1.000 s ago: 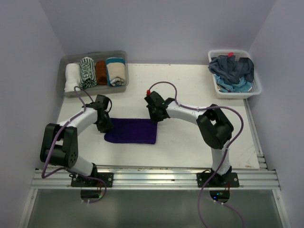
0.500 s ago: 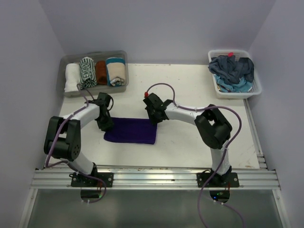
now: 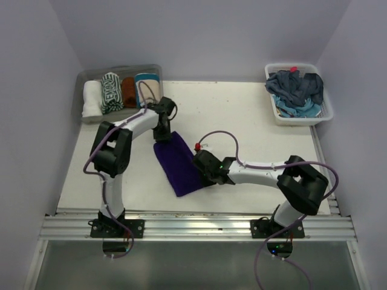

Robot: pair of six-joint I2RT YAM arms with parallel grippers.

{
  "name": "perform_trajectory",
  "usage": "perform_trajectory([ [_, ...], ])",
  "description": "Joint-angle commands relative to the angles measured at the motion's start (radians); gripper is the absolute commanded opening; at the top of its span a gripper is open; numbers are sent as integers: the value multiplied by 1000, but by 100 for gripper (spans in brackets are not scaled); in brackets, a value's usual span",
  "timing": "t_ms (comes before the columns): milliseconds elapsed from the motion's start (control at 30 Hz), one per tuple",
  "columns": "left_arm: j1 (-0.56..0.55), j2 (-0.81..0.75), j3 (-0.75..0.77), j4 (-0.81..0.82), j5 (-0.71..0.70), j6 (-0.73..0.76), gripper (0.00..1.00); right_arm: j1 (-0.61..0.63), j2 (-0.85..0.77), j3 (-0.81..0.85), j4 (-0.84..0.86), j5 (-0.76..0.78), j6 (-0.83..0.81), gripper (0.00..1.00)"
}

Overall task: Roll the towels
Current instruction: Fold the towel

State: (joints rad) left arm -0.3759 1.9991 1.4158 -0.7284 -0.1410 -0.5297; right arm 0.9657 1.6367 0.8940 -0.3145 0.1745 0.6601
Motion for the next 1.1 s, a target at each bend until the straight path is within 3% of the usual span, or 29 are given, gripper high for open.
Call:
perform_trajectory([
  [0,-98,159,171,35,7,36,22,99,-73,-75,-126,54,143,19],
  [133,-129,259,432,1,40,80,27,113,-197,-69,-244,158,157,21],
  [233,-127,282,561,-57,21,118,39,113,-248,-47,-279,212,135,24],
  [367,-129,235,635,-104,6,163,57,93,-241,19,-272,238,60,26],
  [567,-129,109,615,-135,-17,162,61,-40,-173,121,-189,131,-54,26],
  [733,-129,-114,379,-100,-48,117,51,-62,-77,212,-164,80,-145,26],
  [833,-129,-249,163,-43,44,74,43,-71,-14,236,-140,56,-172,25],
  [967,-129,-359,-102,117,310,-5,29,-140,54,253,-87,-12,-171,24],
  [1067,-135,-401,-262,205,371,-61,22,-160,113,272,-58,-41,-178,24],
])
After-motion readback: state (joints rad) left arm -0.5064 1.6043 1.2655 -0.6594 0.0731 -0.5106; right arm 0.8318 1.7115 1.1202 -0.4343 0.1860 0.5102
